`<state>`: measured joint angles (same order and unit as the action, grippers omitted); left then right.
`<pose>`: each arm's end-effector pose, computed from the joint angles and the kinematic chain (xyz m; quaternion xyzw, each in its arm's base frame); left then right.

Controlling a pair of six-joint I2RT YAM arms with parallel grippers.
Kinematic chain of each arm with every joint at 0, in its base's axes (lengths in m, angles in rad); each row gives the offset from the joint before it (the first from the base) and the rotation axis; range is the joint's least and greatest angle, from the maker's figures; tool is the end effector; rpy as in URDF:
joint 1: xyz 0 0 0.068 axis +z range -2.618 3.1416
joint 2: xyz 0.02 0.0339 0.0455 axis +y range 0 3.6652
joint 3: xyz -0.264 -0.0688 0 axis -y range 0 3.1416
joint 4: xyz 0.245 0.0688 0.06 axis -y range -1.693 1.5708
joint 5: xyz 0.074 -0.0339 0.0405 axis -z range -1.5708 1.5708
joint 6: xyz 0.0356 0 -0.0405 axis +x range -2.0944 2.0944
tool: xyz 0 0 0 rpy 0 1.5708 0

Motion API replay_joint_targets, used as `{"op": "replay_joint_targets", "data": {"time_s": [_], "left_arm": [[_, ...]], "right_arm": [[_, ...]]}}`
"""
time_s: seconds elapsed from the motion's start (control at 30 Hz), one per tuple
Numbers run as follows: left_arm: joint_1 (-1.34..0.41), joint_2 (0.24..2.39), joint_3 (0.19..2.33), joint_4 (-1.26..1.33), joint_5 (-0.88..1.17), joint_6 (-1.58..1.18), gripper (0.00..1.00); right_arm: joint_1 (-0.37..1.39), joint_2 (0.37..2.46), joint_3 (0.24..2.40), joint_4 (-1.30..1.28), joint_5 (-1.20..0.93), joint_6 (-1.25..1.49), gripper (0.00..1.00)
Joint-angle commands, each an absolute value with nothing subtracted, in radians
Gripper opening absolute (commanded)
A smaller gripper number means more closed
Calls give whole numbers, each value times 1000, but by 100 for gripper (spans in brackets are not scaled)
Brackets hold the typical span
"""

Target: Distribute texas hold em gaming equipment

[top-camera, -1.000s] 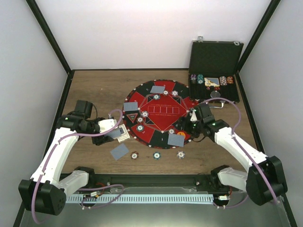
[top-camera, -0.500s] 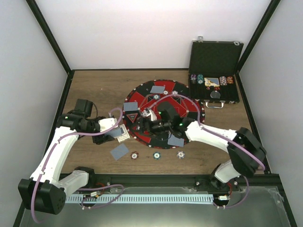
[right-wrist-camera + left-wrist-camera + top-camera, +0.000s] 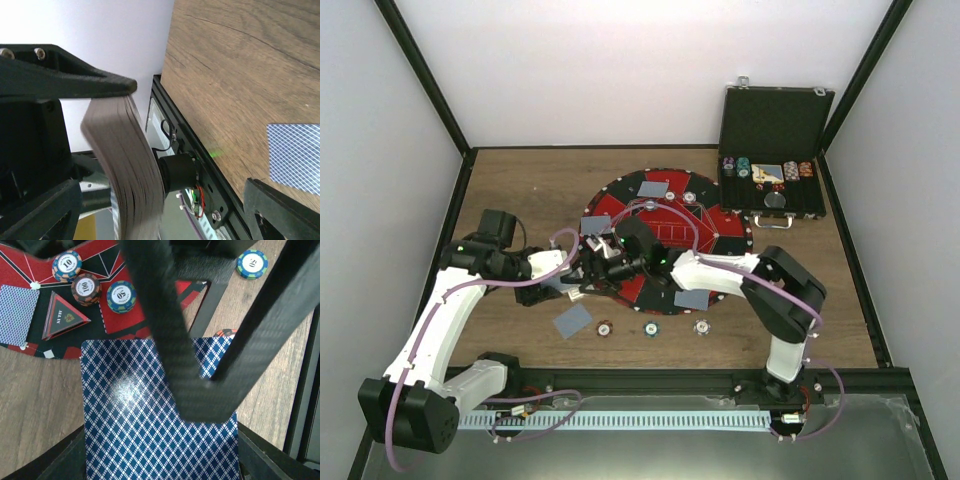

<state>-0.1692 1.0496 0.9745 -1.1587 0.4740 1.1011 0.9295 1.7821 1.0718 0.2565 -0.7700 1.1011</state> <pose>0.1671 -0.0450 0.2842 0.6002 0.7480 -0.1335 0.2496 0.2133 0.3271 0.2137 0.1309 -0.8001 -0.5852 0.0116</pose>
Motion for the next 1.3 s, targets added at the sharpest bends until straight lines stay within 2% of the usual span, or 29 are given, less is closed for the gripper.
{"op": "replay_joint_targets", "data": {"time_s": [0.0,0.17,0.4,0.7,0.83,1.13,1.2,1.27], "left_arm": [[-173,1040,998,-1170,503,1111,4],[-174,1042,1004,-1173,500,1111,4],[-175,1041,1009,-1178,500,1110,4],[-175,1041,1013,-1178,495,1111,4],[-175,1044,1014,-1175,497,1109,4],[-174,1047,1005,-1168,484,1109,4],[-175,1044,997,-1162,479,1110,4],[-175,1042,989,-1158,473,1109,4]], "right_arm": [[949,1856,1170,328,-840,1126,90],[957,1942,1237,325,-882,1127,88],[925,1959,1201,327,-881,1127,83],[846,1858,1073,334,-849,1108,64],[839,1826,1057,328,-842,1101,53],[830,1741,1049,318,-826,1096,8],[821,1715,1037,311,-821,1093,2],[810,1695,1027,290,-814,1082,1]]}}
